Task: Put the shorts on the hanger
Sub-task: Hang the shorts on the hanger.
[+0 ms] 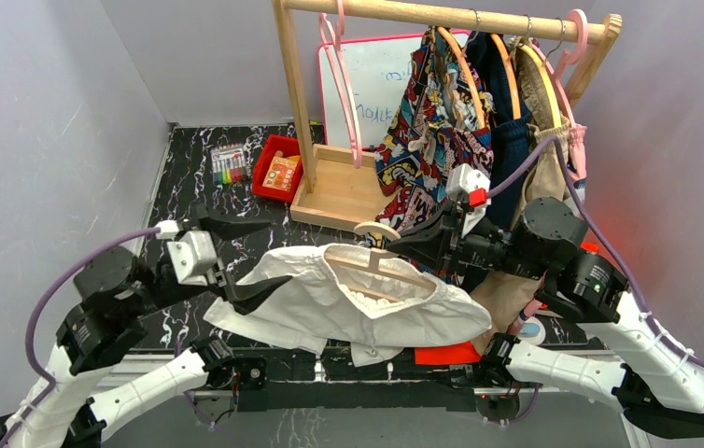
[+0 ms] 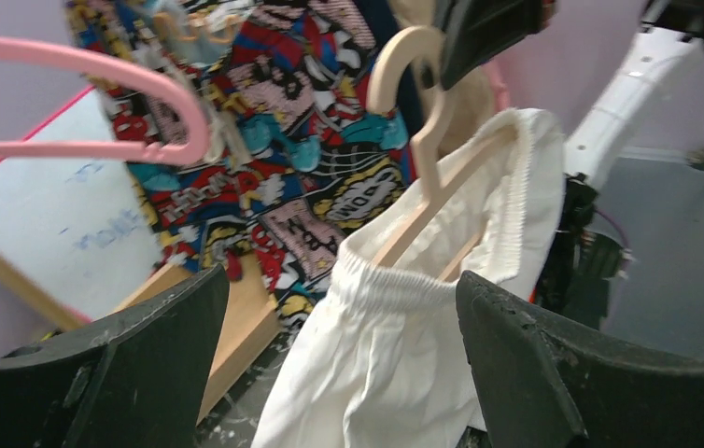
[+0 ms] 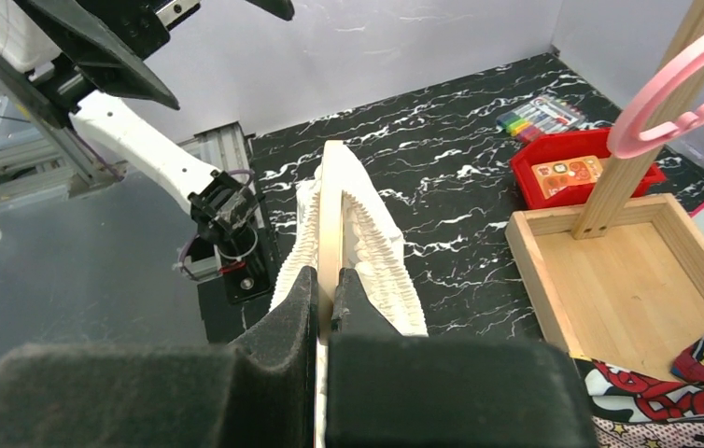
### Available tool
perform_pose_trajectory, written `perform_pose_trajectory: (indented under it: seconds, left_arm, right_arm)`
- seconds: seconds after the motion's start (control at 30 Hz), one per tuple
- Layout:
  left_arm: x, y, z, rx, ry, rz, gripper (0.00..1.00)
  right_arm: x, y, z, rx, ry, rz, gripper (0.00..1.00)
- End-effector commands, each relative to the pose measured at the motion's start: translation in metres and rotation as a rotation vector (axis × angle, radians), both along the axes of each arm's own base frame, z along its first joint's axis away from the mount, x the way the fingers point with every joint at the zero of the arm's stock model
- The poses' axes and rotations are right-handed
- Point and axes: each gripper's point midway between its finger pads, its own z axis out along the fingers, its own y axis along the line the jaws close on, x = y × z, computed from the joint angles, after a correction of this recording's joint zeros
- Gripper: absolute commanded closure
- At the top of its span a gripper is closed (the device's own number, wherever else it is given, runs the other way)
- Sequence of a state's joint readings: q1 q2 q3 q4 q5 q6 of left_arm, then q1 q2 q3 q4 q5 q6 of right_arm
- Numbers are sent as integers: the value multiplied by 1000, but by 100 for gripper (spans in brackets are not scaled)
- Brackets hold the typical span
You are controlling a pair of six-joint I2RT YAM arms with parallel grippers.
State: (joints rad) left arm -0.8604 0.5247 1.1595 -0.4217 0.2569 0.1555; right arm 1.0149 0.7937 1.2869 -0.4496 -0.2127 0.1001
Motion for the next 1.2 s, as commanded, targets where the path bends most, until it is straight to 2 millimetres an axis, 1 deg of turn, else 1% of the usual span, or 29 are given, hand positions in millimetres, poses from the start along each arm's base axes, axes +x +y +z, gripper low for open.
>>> perform_pose_trajectory:
  seconds: [0.0,0.13,0.27,0.43,0.57,0.63,0.73,0.8,0.9,1.0,1.07,1.1,1.17]
  left_arm:
    - [-14,-45,-11,76,46,-243,9]
    - [-17,-70,-30,142,110,-369,9]
    - [-13,-88,-53,200,171,-433,9]
    - [-9,-97,-69,237,199,-458,10]
    - [-12,-99,-80,258,234,-489,15]
    - [-13,-100,-87,272,260,-501,20]
    - [-10,-101,-99,296,289,-488,30]
    - [-8,-100,-107,314,305,-477,33]
    - [-8,-100,-115,330,320,-476,40]
    - [-5,-100,-121,342,327,-465,50]
    - [-5,-100,-123,346,325,-462,60]
    - [-5,-100,-122,345,322,-462,67]
    - [-3,-100,-119,337,306,-453,84]
  right_arm:
    - [-14,1,39,94,-69,79,100]
    - [-18,5,37,80,-60,112,100]
    - [-19,6,36,76,-60,122,100]
    - [-20,6,38,85,-67,125,100]
    - [-20,4,41,99,-76,119,100]
    - [-20,4,44,111,-81,118,100]
    - [-21,5,46,127,-85,126,100]
    - [-22,7,47,136,-84,136,100]
    - [-24,9,48,147,-80,152,100]
    - [-26,11,49,156,-77,164,100]
    - [-27,12,50,160,-75,171,100]
    - [-27,12,50,160,-73,174,100]
    - [-27,14,48,154,-67,179,100]
